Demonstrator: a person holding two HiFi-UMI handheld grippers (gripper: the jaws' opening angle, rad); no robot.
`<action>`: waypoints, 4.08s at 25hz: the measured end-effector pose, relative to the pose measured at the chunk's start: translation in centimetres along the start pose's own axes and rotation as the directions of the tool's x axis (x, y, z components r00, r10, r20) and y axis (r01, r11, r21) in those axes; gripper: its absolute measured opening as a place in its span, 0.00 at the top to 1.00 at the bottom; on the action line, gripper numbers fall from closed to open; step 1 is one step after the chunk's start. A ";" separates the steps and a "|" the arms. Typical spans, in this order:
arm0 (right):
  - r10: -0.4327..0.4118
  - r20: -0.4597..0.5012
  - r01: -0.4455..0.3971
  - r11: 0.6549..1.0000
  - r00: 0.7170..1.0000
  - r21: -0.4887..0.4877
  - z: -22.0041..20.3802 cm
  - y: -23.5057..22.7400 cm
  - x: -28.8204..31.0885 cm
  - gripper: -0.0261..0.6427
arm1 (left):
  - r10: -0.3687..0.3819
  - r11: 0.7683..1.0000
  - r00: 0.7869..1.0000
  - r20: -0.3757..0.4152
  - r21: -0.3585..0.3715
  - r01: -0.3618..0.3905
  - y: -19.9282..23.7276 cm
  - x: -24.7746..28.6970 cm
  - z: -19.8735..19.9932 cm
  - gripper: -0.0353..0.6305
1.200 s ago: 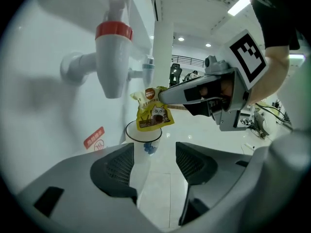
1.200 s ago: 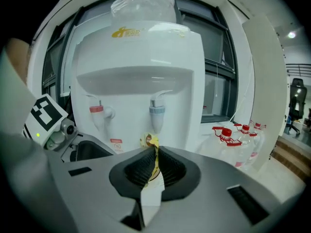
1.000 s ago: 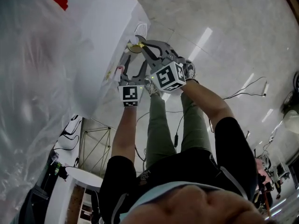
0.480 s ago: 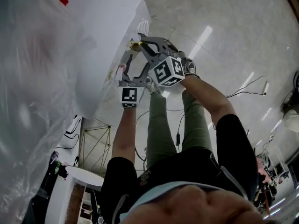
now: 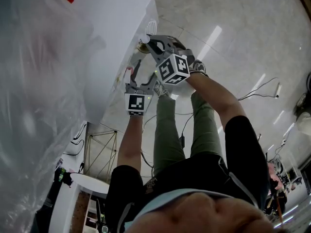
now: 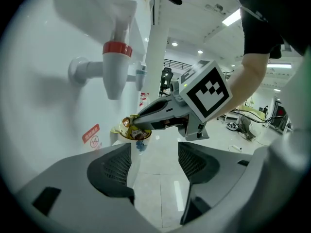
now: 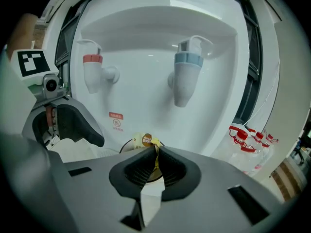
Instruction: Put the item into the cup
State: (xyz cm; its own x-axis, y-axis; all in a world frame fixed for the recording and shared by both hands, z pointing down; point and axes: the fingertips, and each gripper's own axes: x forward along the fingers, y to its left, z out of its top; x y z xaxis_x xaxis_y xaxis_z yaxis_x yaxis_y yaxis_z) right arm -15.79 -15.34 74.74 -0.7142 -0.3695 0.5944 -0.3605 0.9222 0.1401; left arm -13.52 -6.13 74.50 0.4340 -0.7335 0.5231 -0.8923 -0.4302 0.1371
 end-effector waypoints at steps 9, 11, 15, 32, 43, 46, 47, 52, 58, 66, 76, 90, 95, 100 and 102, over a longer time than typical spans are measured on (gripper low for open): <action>-0.016 -0.036 0.012 0.993 0.999 -0.118 -0.6 0.0 0.8 0.88 | 0.008 1.000 1.000 0.002 -0.012 -0.008 0.3 0.5 -0.1 0.49; -0.010 -0.026 0.007 0.993 1.000 -0.115 -0.5 0.1 0.8 0.88 | 0.010 1.000 1.000 0.004 -0.019 -0.010 0.4 0.5 0.0 0.49; 0.013 -0.003 -0.014 0.997 1.000 -0.074 -0.3 0.5 0.8 0.88 | 0.008 1.000 1.000 0.006 -0.020 -0.008 0.5 0.6 -0.1 0.49; -0.036 0.086 0.029 0.997 0.996 0.073 0.8 -1.0 -3.5 0.88 | 0.033 0.999 0.999 -0.014 -0.020 -0.033 0.2 0.2 0.1 0.49; -0.097 0.120 0.070 0.975 0.988 0.212 1.5 -3.3 -9.5 0.88 | 0.070 0.997 0.997 -0.020 -0.036 -0.071 -1.1 -0.5 2.3 0.49; -0.113 0.125 0.082 0.970 0.986 0.227 2.3 -3.9 -11.4 0.88 | 0.087 0.995 0.996 -0.008 -0.042 -0.087 -1.7 -1.2 3.9 0.49; -0.118 0.128 0.086 0.968 0.985 0.234 2.7 -4.1 -12.1 0.88 | 0.092 0.995 0.996 -0.005 -0.042 -0.092 -2.0 -1.4 4.4 0.49; -0.136 0.155 0.089 0.956 0.979 0.281 4.7 -4.8 -15.5 0.88 | 0.112 0.993 0.993 0.024 -0.043 -0.111 -3.5 -3.0 7.5 0.49; -0.146 0.198 0.070 0.934 0.969 0.349 8.1 -5.3 -19.7 0.88 | 0.147 0.989 0.986 0.078 -0.044 -0.144 -5.0 -5.7 12.2 0.51; -0.135 0.257 0.038 0.936 0.957 0.350 13.6 -5.9 -25.1 0.88 | 0.201 0.980 0.964 0.175 -0.050 -0.195 -6.6 -9.9 19.0 0.65; -0.139 0.320 0.030 0.946 0.937 0.322 19.9 -7.0 -32.0 0.88 | 0.224 0.972 0.926 0.305 -0.001 -0.235 -8.7 -15.8 28.4 0.83; -0.169 0.373 0.049 0.949 0.912 0.311 23.8 -5.8 -39.6 0.88 | 0.204 0.967 0.898 0.391 0.060 -0.246 -11.6 -22.3 35.0 0.91; -0.201 0.374 0.071 0.940 0.906 0.333 24.0 -4.8 -41.0 0.88 | 0.187 0.966 0.887 0.422 0.086 -0.244 -12.3 -24.4 36.2 0.92; -0.224 0.369 0.090 0.934 0.902 0.347 24.0 -4.1 -42.2 0.88 | 0.183 0.966 0.881 0.436 0.087 -0.244 -12.7 -26.4 36.5 0.92; -0.239 0.369 0.102 0.929 0.898 0.355 24.0 -3.9 -42.8 0.88 | 0.185 0.966 0.881 0.435 0.085 -0.245 -12.7 -27.2 36.3 0.92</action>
State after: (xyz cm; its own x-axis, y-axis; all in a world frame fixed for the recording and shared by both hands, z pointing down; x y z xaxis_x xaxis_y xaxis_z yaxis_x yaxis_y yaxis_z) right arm 1.75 -5.87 29.77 -0.7764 -0.5947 0.2085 -0.6208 0.7788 -0.0904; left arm -9.49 0.19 27.94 0.2715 -0.9549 0.1202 -0.9574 -0.2807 -0.0674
